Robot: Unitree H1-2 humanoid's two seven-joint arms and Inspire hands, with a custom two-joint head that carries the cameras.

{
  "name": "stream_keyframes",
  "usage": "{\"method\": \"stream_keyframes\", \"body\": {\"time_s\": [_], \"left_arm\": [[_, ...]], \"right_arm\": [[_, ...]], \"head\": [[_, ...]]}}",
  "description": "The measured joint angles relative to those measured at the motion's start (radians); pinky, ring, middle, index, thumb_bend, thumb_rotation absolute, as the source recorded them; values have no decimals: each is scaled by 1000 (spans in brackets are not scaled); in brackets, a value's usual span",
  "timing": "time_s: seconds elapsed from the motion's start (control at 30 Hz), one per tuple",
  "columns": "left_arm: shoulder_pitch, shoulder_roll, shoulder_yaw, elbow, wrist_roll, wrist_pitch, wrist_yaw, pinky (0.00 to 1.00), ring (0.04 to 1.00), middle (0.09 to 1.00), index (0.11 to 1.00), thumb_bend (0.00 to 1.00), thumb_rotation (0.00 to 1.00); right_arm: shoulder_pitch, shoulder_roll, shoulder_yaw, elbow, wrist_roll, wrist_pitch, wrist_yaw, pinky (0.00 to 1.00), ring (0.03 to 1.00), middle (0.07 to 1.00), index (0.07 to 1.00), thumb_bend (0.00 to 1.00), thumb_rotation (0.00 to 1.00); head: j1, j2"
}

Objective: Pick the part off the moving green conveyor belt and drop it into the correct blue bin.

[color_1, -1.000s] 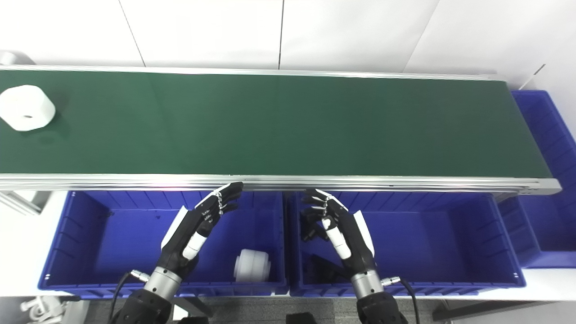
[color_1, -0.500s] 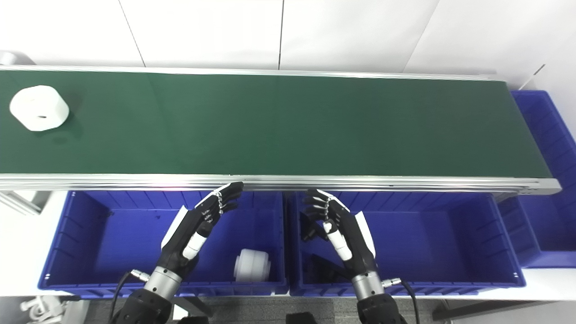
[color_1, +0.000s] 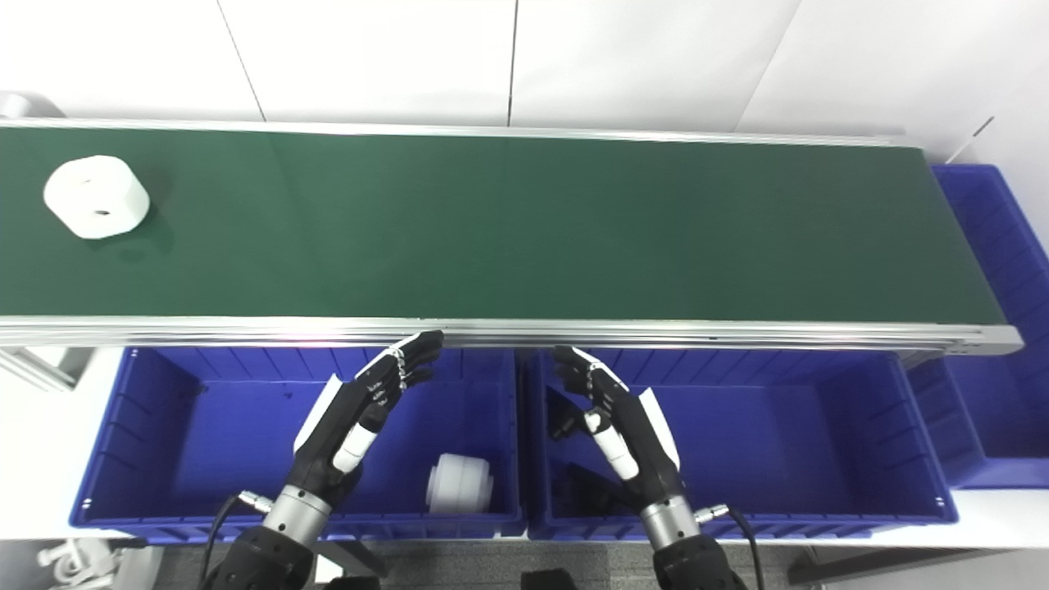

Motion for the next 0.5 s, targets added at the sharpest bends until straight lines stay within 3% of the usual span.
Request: {"method": "stream_keyframes", "body": {"time_s": [0.5], "left_arm": [[-1, 0, 1, 20, 0, -11, 0, 865, 899, 890, 840, 910, 954]], "right_arm": [[-2, 0, 0, 8, 4, 0, 2, 811, 836, 855, 834, 889, 1000]], "head": [[0, -8]]}}
